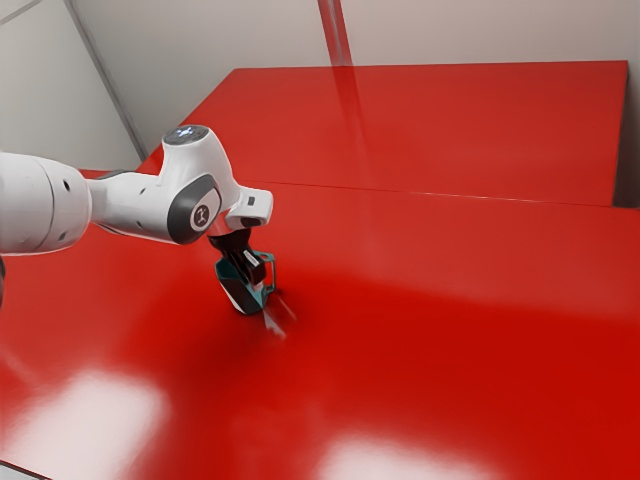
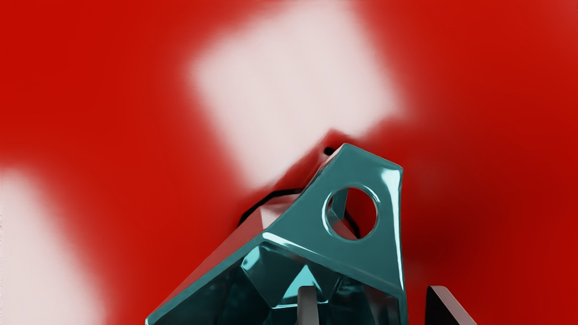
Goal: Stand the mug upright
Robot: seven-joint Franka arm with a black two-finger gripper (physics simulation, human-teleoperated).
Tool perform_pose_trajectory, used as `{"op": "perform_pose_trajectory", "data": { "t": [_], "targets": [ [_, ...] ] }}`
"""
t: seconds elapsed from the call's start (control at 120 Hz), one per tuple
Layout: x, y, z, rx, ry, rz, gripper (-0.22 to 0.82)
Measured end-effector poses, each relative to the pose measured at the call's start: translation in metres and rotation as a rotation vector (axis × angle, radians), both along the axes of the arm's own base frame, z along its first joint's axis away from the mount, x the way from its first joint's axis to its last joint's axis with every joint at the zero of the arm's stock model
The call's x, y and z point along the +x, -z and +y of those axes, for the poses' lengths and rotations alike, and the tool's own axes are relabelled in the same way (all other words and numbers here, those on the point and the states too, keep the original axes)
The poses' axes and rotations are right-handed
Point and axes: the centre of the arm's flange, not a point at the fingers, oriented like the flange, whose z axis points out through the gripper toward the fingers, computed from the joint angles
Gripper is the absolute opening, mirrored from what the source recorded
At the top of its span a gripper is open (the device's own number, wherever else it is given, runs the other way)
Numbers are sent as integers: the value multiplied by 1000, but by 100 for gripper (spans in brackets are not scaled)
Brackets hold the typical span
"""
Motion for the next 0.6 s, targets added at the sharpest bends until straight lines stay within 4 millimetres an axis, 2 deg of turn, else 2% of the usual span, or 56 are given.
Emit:
{"op": "perform_pose_trajectory", "data": {
  "t": [0.342,0.6],
  "targets": [
    [1,-8,-5,-4,10,-11,27],
    [-1,-35,-8,-21,17,-50,30]
  ]
}}
